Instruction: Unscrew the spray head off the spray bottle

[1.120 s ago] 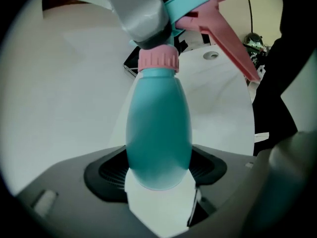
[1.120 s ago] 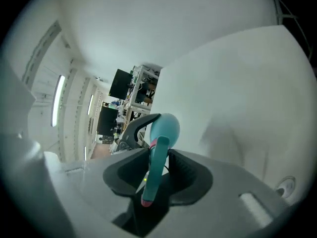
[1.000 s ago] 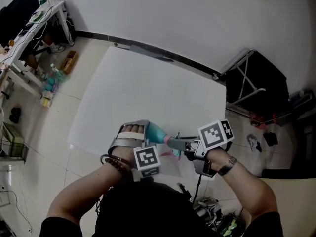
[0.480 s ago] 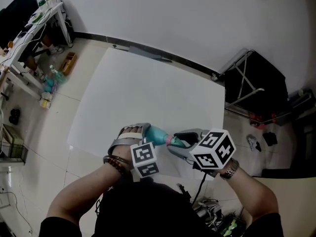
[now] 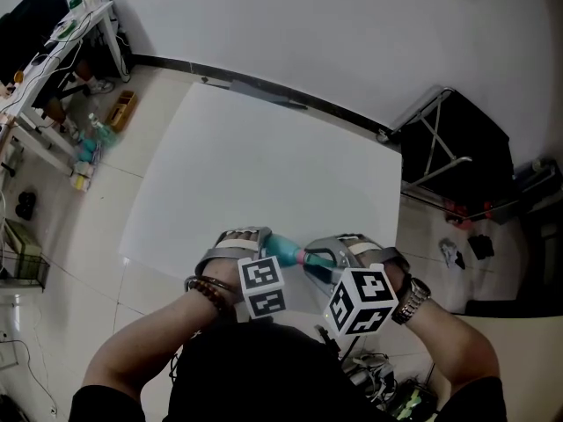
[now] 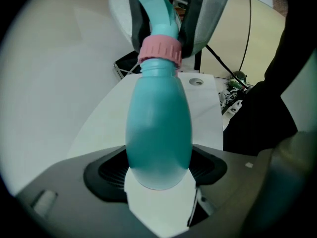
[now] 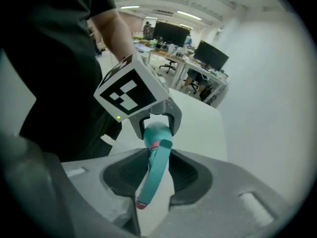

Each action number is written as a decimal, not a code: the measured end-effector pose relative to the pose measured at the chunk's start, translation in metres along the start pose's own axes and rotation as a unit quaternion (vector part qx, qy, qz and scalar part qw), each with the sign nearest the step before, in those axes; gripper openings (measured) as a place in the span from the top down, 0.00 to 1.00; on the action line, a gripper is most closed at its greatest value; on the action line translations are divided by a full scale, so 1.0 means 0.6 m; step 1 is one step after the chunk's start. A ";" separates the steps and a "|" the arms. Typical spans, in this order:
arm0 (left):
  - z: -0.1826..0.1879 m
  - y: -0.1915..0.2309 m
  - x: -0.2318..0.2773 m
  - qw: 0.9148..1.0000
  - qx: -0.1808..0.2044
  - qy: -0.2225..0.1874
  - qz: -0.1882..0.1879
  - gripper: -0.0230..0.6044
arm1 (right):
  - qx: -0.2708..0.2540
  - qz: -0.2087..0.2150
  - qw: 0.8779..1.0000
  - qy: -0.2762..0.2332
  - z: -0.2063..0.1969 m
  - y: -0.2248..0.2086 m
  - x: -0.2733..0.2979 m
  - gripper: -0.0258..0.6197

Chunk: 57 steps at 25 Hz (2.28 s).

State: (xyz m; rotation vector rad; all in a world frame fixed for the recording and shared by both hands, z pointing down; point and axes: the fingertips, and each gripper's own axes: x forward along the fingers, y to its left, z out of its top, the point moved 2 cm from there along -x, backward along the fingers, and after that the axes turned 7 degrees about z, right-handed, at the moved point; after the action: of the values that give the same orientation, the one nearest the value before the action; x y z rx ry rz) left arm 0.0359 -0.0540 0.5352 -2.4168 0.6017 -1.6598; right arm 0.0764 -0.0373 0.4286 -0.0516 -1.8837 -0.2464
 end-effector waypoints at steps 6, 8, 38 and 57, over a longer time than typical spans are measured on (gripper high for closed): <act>-0.001 -0.024 0.012 0.999 0.025 0.021 -0.027 0.34 | -0.184 -0.005 0.975 0.122 -0.009 0.023 0.024 0.78; -0.002 -0.024 0.014 0.999 0.027 0.023 -0.023 0.34 | -0.231 -0.011 0.960 0.155 -0.011 0.023 0.029 0.78; -0.025 0.043 0.032 0.996 -0.043 0.019 0.070 0.36 | 0.567 0.131 0.791 -0.189 -0.028 -0.080 0.045 0.78; -0.054 0.092 0.024 0.980 0.033 0.021 0.197 0.35 | 0.767 0.198 0.506 -0.342 -0.029 -0.074 0.069 0.77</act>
State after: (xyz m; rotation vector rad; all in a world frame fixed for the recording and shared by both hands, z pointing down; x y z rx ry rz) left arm -0.0027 -0.1069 0.5406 -2.0517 0.9439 -1.5359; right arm 0.0725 -0.0875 0.4666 0.7257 -2.0744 2.0847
